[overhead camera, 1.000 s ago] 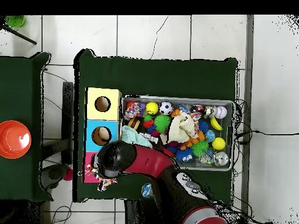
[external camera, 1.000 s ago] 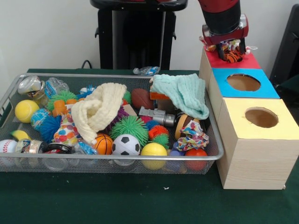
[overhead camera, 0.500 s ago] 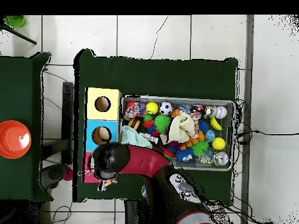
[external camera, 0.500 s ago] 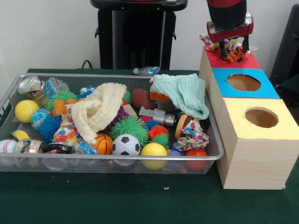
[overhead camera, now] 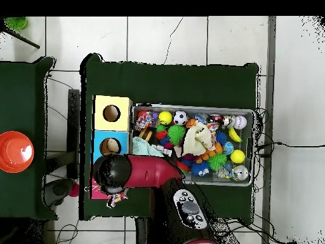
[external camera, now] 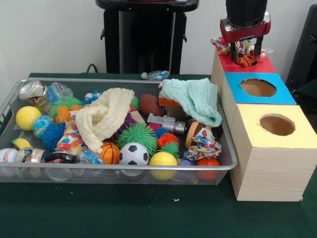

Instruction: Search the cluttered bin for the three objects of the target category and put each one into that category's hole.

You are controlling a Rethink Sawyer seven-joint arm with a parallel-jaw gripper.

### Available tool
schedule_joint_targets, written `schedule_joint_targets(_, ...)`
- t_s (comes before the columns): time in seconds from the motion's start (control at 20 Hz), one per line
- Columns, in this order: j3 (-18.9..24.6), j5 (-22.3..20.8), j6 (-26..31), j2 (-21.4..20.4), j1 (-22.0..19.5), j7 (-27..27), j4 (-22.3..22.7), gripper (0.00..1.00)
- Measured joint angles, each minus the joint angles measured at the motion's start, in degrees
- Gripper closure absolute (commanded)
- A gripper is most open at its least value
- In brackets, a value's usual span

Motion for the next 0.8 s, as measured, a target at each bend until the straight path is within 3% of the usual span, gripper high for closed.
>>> schedule_joint_targets(0.45, -2.8, -5.8, 2.9, -0.8, 1.1, 0.0, -5.4, 0.00)
schedule_joint_targets(0.8, -3.4, -7.3, 6.6, -1.4, 1.1, 0.0, -7.6, 0.00)
